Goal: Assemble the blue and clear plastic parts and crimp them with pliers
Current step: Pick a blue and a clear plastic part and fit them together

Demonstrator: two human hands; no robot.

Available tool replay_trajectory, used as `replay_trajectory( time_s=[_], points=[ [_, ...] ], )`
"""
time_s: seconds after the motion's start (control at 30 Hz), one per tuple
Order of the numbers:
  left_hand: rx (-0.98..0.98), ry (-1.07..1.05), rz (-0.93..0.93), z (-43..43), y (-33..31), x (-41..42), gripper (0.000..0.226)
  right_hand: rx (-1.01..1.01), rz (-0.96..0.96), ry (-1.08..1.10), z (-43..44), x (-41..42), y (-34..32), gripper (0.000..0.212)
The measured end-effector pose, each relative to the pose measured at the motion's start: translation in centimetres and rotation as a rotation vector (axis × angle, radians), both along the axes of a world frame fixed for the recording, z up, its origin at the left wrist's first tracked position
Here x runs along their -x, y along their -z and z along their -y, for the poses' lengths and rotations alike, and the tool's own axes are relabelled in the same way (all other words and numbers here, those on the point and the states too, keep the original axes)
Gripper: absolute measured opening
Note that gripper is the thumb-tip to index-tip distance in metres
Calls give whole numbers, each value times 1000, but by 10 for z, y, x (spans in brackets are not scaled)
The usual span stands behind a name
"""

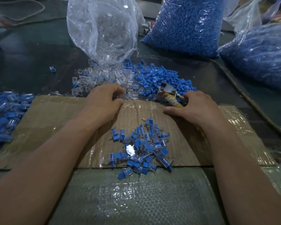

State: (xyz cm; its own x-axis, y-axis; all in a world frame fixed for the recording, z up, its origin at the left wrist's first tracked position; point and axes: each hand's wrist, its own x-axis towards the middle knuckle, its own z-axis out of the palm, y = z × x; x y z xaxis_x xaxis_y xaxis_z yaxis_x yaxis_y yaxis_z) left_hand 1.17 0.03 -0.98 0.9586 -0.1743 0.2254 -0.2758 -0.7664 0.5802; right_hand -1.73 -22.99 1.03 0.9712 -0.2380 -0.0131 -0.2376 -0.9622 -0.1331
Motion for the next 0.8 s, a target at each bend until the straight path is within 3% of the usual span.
replay_trajectory(
  time_s=[0.13,0.23,0.33,0.43,0.57,0.8],
  points=[
    [9,-8,9,0,1,0,13,-6,-13,0,0,0,0,87],
    [-21,11,0,0,1,-1,18,-17,-10,16,-1,1,-1,89],
    [-44,29,-4,0,0,-1,20,-114,211,-25,-5,3,-5,79],
    [16,27,-7,1,-1,1,16,-172,442,-243,-19,4,-9,58],
    [163,65,8,5,-5,6,31,-19,316,-404,-37,-3,-2,46],
    [171,167,12,12,-10,14,31,96,182,-359,-44,-17,7,43]
  ],
)
